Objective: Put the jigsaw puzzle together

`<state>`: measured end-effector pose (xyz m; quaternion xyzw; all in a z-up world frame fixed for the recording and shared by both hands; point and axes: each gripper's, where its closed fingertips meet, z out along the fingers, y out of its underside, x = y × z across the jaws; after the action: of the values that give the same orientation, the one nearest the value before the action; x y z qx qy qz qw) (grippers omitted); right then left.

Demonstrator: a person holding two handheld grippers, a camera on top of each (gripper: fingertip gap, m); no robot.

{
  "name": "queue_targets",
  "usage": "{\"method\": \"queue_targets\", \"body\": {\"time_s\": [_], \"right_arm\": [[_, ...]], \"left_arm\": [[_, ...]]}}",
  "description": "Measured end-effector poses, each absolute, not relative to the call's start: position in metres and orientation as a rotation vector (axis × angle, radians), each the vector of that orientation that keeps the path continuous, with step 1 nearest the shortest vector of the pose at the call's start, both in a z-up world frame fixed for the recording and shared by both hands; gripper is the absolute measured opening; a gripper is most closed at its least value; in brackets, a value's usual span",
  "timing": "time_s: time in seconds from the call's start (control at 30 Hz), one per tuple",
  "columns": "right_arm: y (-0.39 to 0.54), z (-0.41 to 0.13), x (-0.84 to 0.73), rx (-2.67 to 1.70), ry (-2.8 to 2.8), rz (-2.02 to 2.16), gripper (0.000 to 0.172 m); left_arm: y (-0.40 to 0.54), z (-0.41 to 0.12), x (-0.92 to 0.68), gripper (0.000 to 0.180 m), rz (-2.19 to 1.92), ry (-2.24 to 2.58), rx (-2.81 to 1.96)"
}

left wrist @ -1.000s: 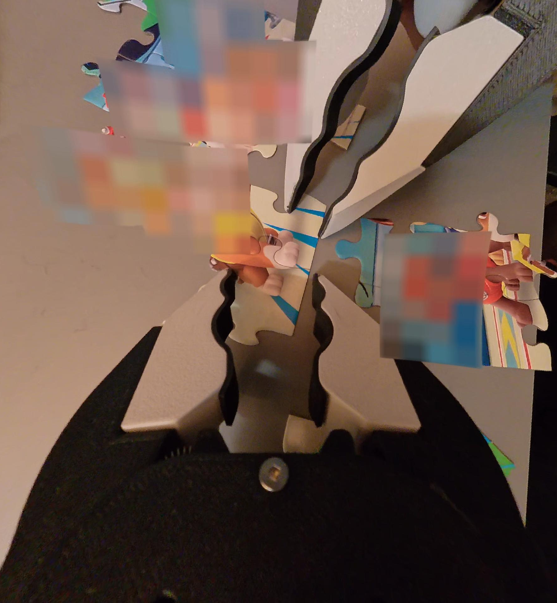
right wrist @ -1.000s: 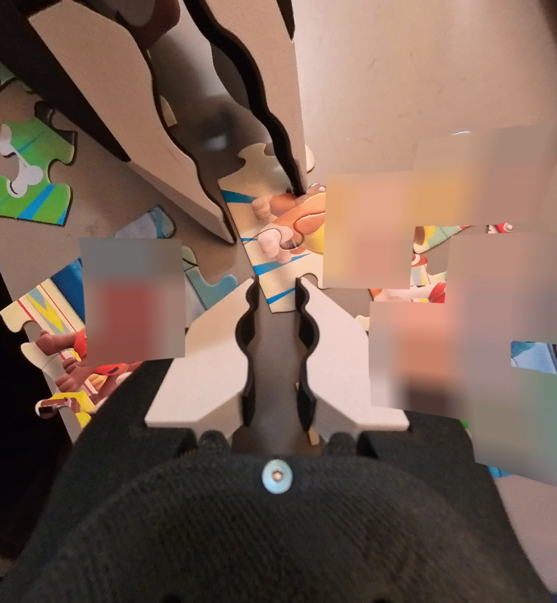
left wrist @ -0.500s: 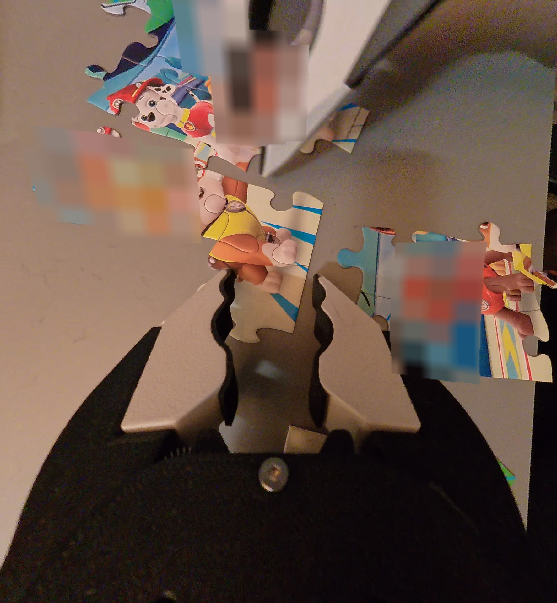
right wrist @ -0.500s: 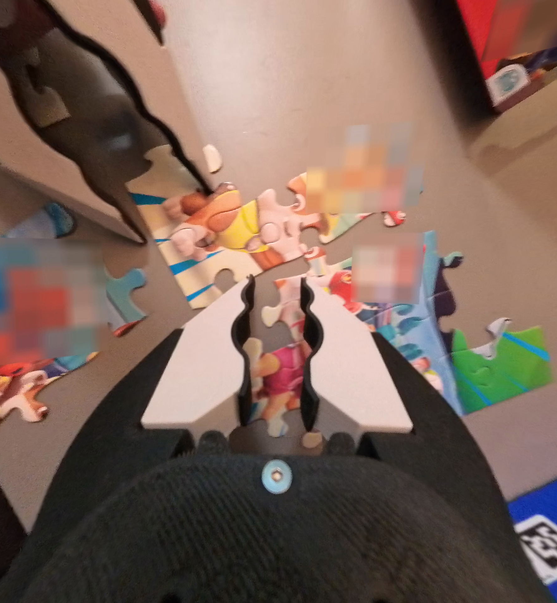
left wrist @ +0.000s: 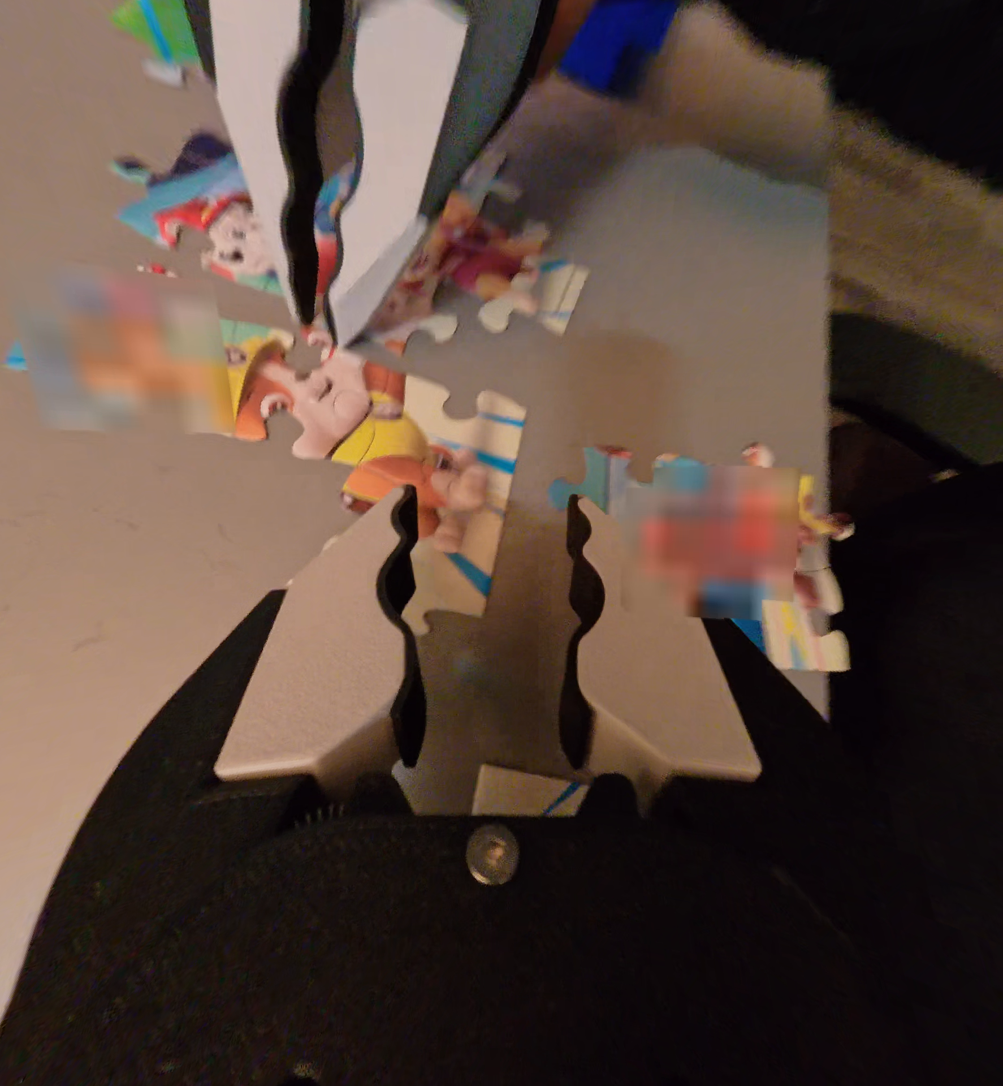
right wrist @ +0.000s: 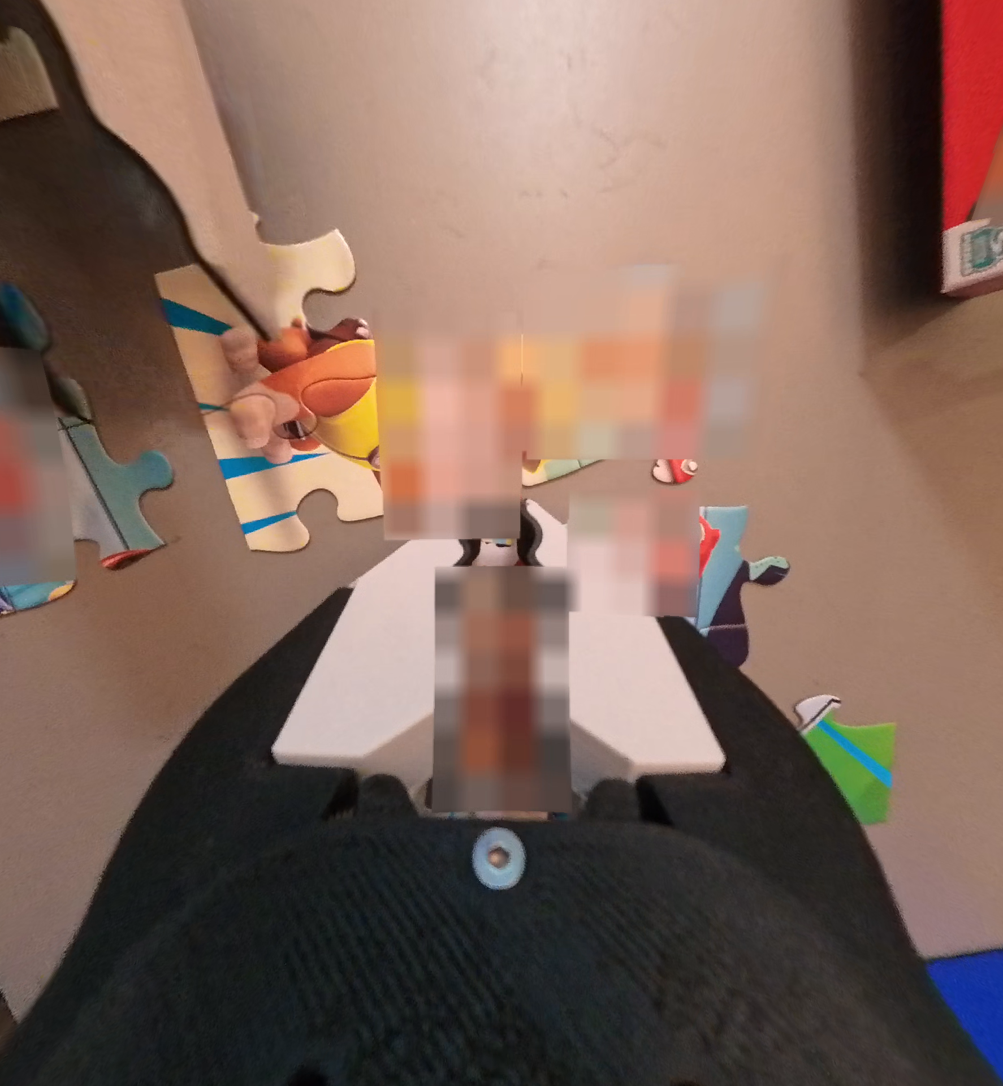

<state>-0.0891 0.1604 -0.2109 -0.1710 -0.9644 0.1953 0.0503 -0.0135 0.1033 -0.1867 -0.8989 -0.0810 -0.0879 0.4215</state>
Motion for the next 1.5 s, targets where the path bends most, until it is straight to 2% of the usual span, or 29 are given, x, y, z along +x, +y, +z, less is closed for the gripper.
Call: {"method": "queue_targets", "body": {"time_s": [0.13, 0.33, 0.37, 0.43, 0.53, 0.67, 0.77, 1.0, 1.5], "right_arm": [[0.160, -0.211, -0.089, -0.511, -2.955, 0.599, 0.009], [0.159, -0.210, -0.090, -0.486, -2.931, 0.644, 0.009], [0.159, -0.209, -0.090, -0.484, -2.927, 0.657, 0.000], [0.160, -0.207, -0.092, -0.479, -2.906, 0.671, 0.000], [0.168, -0.210, -0.095, -0.513, -2.909, 0.601, 0.013], [0.168, -0.211, -0.096, -0.533, -2.933, 0.620, 0.017], [0.165, -0.211, -0.095, -0.515, -2.955, 0.650, 0.010], [0.166, -0.212, -0.094, -0.447, -3.025, 0.384, 0.010], [0.166, -0.211, -0.095, -0.492, -2.981, 0.549, 0.007]], "left_arm": [[0.112, -0.163, -0.037, 0.050, -0.179, -0.265, -2.208], [0.120, -0.194, -0.066, 0.056, -0.173, -0.327, -2.319], [0.122, -0.196, -0.066, 0.056, -0.184, -0.333, -2.318], [0.124, -0.199, -0.067, 0.057, -0.196, -0.347, -2.321], [0.124, -0.204, -0.068, 0.059, -0.216, -0.362, -2.333], [0.124, -0.203, -0.069, 0.058, -0.246, -0.371, -2.324], [0.126, -0.203, -0.069, 0.058, -0.264, -0.368, -2.320], [0.127, -0.202, -0.069, 0.057, -0.277, -0.360, -2.308], [0.127, -0.201, -0.069, 0.057, -0.299, -0.357, -2.290]]}}
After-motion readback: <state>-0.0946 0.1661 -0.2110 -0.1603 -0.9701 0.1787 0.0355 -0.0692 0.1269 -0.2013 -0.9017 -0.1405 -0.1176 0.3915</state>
